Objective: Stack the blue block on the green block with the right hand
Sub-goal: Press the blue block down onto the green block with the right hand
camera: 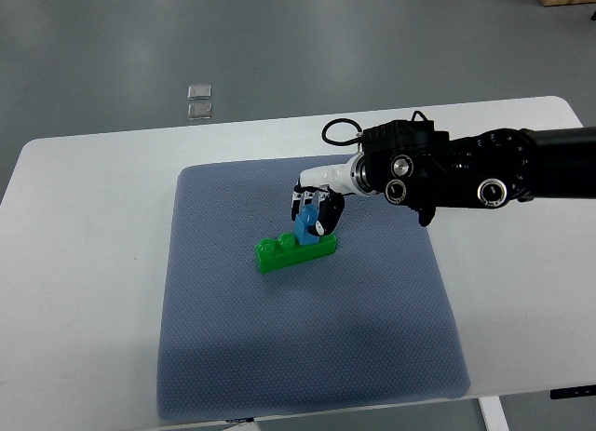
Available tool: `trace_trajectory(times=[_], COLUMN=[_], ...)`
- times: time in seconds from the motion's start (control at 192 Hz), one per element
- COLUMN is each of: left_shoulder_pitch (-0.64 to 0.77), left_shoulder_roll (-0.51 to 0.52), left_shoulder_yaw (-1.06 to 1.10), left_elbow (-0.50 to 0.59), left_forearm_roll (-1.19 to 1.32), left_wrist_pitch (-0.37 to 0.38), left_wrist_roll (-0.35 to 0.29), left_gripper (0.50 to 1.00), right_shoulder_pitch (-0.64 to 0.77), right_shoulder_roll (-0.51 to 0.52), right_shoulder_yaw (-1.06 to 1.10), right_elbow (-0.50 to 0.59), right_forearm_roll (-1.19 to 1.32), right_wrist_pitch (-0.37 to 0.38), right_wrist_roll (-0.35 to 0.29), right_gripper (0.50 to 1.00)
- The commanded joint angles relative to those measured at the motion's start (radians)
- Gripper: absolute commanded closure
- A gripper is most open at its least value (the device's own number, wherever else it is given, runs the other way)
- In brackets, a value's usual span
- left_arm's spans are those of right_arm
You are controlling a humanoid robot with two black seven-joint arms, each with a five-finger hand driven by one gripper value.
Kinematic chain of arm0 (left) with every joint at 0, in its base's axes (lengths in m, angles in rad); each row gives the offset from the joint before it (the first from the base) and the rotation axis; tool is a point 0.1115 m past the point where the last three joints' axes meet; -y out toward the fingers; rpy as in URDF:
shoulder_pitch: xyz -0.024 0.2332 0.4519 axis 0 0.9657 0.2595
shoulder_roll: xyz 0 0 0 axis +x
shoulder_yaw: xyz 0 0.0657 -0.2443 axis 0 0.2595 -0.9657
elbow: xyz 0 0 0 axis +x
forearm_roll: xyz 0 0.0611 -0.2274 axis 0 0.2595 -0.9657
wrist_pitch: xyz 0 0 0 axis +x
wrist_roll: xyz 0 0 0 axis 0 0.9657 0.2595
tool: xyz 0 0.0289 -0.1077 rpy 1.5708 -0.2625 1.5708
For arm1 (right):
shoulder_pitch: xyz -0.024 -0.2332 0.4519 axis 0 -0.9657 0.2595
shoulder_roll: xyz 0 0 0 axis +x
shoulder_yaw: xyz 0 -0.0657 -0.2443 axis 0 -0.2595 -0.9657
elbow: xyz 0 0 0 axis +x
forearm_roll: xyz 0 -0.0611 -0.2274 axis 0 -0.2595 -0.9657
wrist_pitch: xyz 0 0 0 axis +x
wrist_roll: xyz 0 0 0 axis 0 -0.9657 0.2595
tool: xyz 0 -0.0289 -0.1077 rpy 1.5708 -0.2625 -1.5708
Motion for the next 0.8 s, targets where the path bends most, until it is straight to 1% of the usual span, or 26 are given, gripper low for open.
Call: trace_trajectory(times=[0.0, 0.224, 0.797], left_shoulder_pitch=[-0.001, 0.001, 0.001], left_shoulder_roll=[0.0, 0.0, 0.0], left_shoulder_yaw=[0.0, 0.0, 0.002], left_elbow=[0.0, 0.0, 0.001], left_forearm_roll=[0.0, 0.0, 0.0], left_wrist_pitch=[0.001, 0.001, 0.001], left_wrist_roll=[0.0, 0.001, 0.0], left_gripper=[0.5, 0.5, 0.5], right_shoulder_pitch=[-0.014, -0.034, -0.034], right_shoulder_roll=[-0.002, -0.008, -0.005], right_shoulder_yaw=[0.0, 0.0, 0.0], right_elbow=[0.0, 0.0, 0.006], right_forearm_roll=[-0.021, -0.036, -0.064], right_wrist_pitch=[-0.012, -0.021, -0.021], right_wrist_roll=[0.002, 0.003, 0.003], right_gripper=[0.951, 0.951, 0.953])
